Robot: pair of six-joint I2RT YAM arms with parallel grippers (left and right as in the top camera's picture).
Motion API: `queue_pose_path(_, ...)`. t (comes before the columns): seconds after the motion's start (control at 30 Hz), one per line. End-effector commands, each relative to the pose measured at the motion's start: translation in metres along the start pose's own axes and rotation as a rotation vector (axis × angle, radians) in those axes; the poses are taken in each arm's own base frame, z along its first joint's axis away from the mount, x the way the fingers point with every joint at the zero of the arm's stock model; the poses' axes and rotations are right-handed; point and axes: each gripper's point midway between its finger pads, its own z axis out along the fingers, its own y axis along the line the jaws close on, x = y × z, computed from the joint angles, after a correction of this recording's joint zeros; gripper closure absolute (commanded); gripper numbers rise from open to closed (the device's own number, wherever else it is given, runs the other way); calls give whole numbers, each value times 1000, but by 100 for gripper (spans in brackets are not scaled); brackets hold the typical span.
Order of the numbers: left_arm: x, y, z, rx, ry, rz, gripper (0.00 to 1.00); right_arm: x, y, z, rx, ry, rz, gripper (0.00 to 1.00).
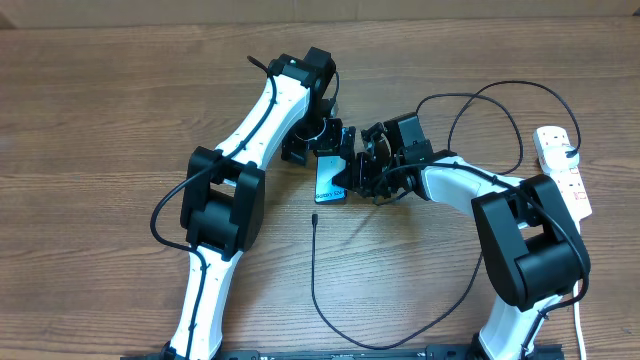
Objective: Plug charger to phone and switch on socket
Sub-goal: 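Grasp the phone's side edge with the right gripper and lift it, then hold the phone upright in the right gripper, left gripper withdrawn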
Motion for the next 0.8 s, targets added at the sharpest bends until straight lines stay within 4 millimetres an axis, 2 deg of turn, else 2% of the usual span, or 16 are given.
queue_pose_path(0.0,-3,9,-5,13,3,-29,0,-15,7,-12,45,-63,-57,96)
queue_pose_path(0.17,-10,33,-13,22,-6,-103,0,-21,6,-43,228,-74,-78,96)
queue_pose_path(0.27,-13,44,-17,24,-10,-127,0,-17,2,-61,348,-32,-80,96)
queue_pose_path(0.33,-15,50,-19,27,-16,-142,0,-11,-8,-72,440,-4,-51,96)
queue_pose_path(0.57,-23,57,-21,32,-45,-150,0,15,-40,-88,626,67,-1,96)
queue_pose_path(0.77,-26,61,-21,3,-59,-147,0,27,-43,-89,717,90,-34,96)
